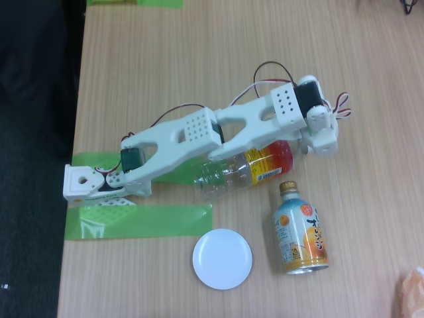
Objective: Pick up the plastic bottle and stand it up on the white place
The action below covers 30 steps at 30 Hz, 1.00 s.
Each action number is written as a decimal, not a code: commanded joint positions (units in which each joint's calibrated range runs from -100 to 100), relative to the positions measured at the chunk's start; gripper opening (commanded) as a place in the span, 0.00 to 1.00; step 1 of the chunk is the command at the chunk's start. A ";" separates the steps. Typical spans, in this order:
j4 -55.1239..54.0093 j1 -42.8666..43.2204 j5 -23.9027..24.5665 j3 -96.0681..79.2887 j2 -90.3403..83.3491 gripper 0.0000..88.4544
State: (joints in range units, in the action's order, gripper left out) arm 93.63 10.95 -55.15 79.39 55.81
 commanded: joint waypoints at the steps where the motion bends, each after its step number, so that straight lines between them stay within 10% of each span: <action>1: -4.10 0.24 0.13 -8.46 -8.06 0.36; 30: -17.49 2.39 0.13 -31.45 -16.79 0.36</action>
State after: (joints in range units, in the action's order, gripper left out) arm 78.25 11.99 -55.15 48.03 42.51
